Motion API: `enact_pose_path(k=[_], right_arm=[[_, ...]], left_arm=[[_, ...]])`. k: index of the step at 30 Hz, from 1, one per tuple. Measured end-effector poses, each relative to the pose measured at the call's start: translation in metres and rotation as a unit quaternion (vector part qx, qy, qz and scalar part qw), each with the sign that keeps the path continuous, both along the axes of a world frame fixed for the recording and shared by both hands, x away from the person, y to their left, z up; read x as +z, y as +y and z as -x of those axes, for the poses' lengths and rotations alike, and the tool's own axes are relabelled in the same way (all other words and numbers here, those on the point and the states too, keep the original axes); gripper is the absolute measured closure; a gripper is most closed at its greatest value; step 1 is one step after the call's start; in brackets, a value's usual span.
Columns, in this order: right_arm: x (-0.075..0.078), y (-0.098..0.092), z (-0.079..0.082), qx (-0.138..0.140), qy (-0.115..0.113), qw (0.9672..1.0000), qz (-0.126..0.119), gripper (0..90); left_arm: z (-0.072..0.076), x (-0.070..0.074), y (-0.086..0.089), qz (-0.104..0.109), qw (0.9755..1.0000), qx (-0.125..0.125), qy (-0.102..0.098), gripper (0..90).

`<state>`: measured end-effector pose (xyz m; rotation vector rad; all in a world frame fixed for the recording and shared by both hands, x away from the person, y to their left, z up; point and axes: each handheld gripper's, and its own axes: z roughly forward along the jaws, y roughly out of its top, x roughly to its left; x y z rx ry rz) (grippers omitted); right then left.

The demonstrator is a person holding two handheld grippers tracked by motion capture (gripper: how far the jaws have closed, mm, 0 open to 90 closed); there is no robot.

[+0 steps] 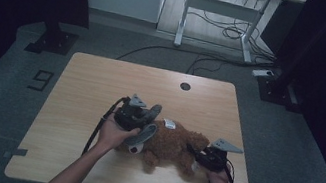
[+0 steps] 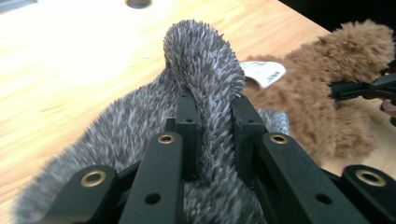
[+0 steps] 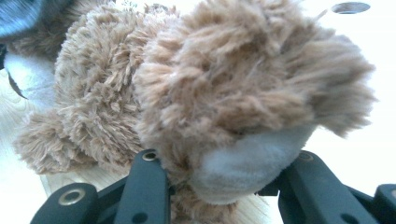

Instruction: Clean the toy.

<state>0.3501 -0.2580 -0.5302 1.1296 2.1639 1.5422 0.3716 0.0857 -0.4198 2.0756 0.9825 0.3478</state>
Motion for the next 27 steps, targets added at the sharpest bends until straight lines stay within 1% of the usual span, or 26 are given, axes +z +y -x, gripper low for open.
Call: enact_pose_path(k=[2,5,6,8,9,10,14,17,18,20,22,23,25,27], right_arm=[[0.0,-0.001,0.0,-0.002,0.002,1.0,-0.001,65.1],[0.0,-0.001,0.0,-0.002,0.001,1.0,0.0,65.1],[0.0,-0.001,0.0,-0.002,0.001,1.0,0.0,65.0],[0.0,-0.001,0.0,-0.001,0.002,1.0,-0.001,65.0],[0.0,0.0,0.0,0.0,0.001,1.0,-0.001,65.0],[0.0,-0.001,0.0,0.0,0.002,1.0,-0.001,65.0],[-0.001,-0.001,0.0,-0.001,0.004,1.0,-0.002,64.9],[-0.001,-0.002,0.0,-0.001,0.004,1.0,-0.002,64.8],[-0.001,-0.002,0.0,-0.001,0.005,1.0,-0.003,64.8],[-0.001,-0.002,0.0,-0.001,0.005,1.0,-0.007,64.8],[0.0,-0.002,0.001,0.001,0.0,1.0,-0.003,64.8],[0.0,-0.002,0.001,0.001,0.0,1.0,-0.003,64.8],[0.0,-0.002,0.001,0.001,-0.001,1.0,-0.003,64.8],[0.001,-0.002,0.001,0.002,-0.001,1.0,-0.002,64.8]], left_arm=[[0.002,0.0,0.01,-0.005,0.9999,0.009,-0.002,75.9],[0.002,-0.008,0.028,-0.011,0.9997,0.019,0.01,75.9],[0.003,-0.011,0.031,-0.007,0.9997,0.021,0.014,75.8],[0.004,-0.017,0.042,0.02,0.9994,0.017,0.022,75.6],[0.006,-0.019,0.045,0.026,0.9993,0.018,0.022,75.6],[0.007,-0.019,0.047,0.028,0.9993,0.017,0.02,75.5],[0.011,-0.018,0.054,0.023,0.9994,0.022,0.014,75.4],[0.01,-0.016,0.059,0.021,0.9992,0.03,0.017,75.2],[0.009,-0.014,0.06,0.019,0.9992,0.032,0.016,75.2],[0.007,-0.008,0.057,0.012,0.9995,0.026,0.009,75.2],[0.004,0.002,0.05,0.013,0.9997,0.022,-0.001,75.1],[0.002,0.008,0.044,0.016,0.9997,0.018,-0.006,75.1],[-0.003,0.014,0.032,0.023,0.9997,0.006,-0.002,75.1],[-0.01,0.014,0.015,0.027,0.9995,-0.008,0.013,75.0]])
